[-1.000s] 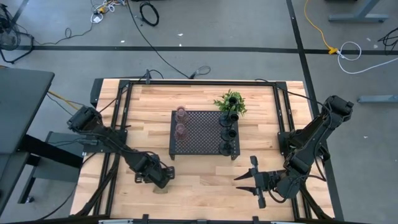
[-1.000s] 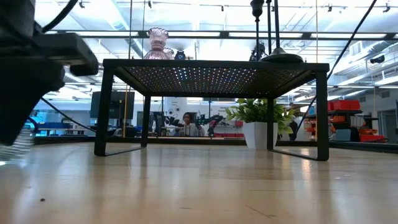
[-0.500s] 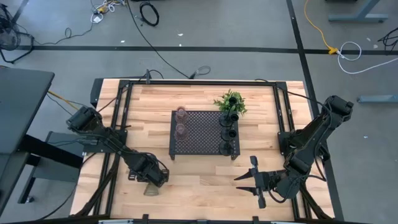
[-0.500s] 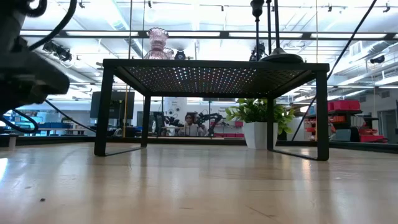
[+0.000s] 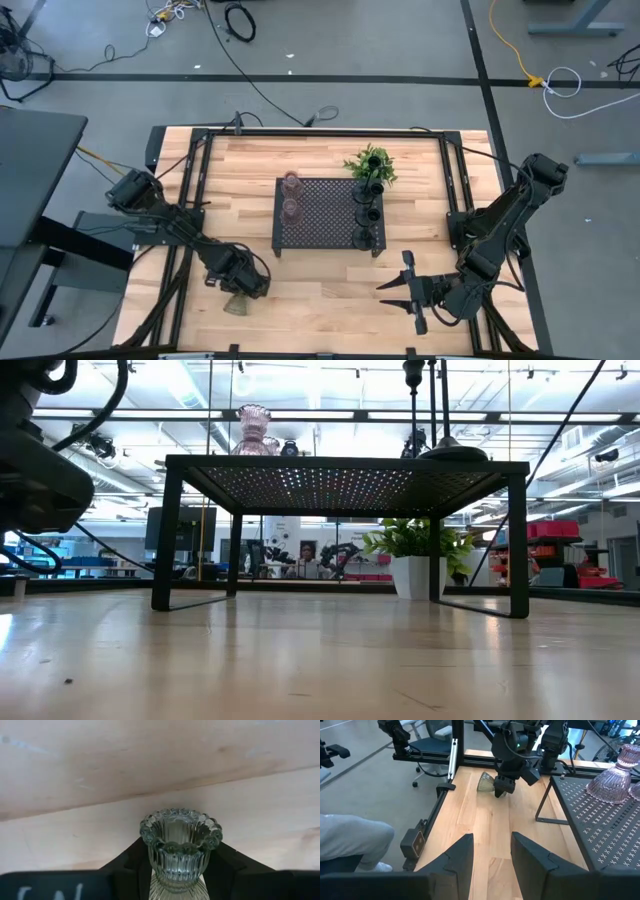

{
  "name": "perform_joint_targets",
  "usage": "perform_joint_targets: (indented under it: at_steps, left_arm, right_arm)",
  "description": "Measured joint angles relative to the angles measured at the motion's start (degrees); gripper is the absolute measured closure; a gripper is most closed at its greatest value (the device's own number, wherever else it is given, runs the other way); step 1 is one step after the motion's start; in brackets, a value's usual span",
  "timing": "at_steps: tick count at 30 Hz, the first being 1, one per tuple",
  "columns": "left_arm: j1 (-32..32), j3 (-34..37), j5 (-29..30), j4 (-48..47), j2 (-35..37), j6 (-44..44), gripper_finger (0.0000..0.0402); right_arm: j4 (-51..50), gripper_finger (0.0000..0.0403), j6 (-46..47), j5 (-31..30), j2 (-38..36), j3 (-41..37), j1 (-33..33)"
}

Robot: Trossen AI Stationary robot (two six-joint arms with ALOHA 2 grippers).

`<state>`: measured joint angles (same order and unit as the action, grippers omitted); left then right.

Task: Pick & Place candle stick holders
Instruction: Put the green glass candle stick holder on the shelf

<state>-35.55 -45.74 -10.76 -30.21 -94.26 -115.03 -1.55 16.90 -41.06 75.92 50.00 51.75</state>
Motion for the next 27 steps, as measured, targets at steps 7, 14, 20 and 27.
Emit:
perform_joint_targets:
  at_steps: [7, 14, 20, 27]
  left_arm:
    - [-0.50, -4.81, 8.07, -7.58, -0.59, 5.31, 0.0269]
    - [-2.32, -16.51, 18.59, -18.88, -0.46, 12.50, 0.0269]
    - [-5.12, -28.66, 29.94, -29.61, -0.35, 16.18, 0.0269]
    - [-8.55, -41.21, 49.61, -30.69, -0.29, 29.82, 0.0269]
  right_arm:
    - [-0.32, 0.0273, -0.02, -0.02, 0.00, 0.00, 0.00]
    - [-0.67, 0.0273, 0.26, -0.02, 0.00, 0.00, -0.02]
    - [-1.19, 0.0273, 0.64, -0.04, 0.00, 0.00, -0.02]
    - [-1.19, 0.0273, 0.64, -0.04, 0.00, 0.00, -0.02]
